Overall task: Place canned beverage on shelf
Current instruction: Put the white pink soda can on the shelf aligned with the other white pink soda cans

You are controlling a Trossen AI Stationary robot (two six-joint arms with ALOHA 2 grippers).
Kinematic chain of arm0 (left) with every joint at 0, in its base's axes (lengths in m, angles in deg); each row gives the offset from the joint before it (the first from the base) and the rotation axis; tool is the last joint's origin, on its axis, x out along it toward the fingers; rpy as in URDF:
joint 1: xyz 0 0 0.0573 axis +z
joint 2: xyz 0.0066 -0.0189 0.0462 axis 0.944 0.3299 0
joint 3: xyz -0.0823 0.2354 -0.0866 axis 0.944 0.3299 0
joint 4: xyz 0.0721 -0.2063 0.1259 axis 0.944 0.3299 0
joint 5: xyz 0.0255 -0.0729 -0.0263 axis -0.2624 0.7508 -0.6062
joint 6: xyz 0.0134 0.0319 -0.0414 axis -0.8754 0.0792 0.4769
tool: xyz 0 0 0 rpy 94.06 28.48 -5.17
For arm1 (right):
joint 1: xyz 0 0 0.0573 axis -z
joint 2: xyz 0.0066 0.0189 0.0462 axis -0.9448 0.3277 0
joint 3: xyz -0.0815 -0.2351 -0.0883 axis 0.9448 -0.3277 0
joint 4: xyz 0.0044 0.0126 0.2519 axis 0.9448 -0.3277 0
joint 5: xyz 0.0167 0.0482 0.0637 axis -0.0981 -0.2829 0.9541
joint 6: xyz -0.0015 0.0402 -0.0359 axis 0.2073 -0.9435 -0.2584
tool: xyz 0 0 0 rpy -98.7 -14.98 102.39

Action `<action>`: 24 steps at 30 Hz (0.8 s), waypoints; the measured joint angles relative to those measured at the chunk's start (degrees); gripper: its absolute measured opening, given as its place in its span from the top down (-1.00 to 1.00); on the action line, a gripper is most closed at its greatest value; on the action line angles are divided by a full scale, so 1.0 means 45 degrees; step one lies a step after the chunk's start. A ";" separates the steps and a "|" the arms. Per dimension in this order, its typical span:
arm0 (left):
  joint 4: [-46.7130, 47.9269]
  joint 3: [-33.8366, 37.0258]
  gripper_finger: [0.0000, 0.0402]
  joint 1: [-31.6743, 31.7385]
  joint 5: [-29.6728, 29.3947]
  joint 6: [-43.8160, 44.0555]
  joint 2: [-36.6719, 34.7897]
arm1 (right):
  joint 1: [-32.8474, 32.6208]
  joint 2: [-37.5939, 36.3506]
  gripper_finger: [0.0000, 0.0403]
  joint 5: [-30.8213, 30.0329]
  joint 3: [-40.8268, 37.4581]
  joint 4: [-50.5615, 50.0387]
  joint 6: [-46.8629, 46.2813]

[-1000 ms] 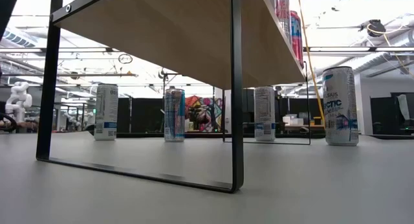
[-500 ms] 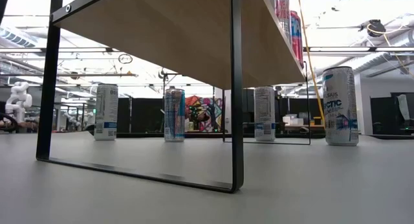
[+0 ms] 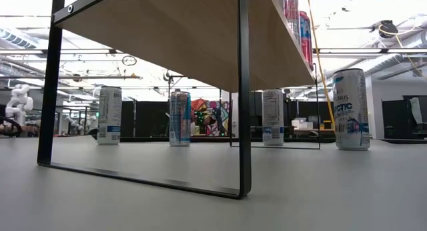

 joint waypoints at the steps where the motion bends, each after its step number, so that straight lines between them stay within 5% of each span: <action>1: -0.0838 0.0561 -0.13 -0.0227 -0.0087 0.0009 -0.0099 | 0.0000 0.0000 -0.61 0.0000 0.0000 0.0025 0.0000; 10: -0.4892 0.6025 -0.13 -0.1162 -0.1321 0.0262 -0.2385 | 0.0000 0.0066 -0.61 -0.0046 0.0005 0.0191 -0.0002; 18: -0.8068 1.1897 -0.13 -0.0444 -0.0150 0.0177 -0.6131 | 0.0000 0.0151 -0.61 -0.0049 0.0005 0.0183 0.0112; 24: -0.8692 1.4113 -0.13 0.0080 0.0163 -0.0008 -0.6778 | 0.0000 0.0141 -0.61 -0.0377 0.0005 0.0181 0.0328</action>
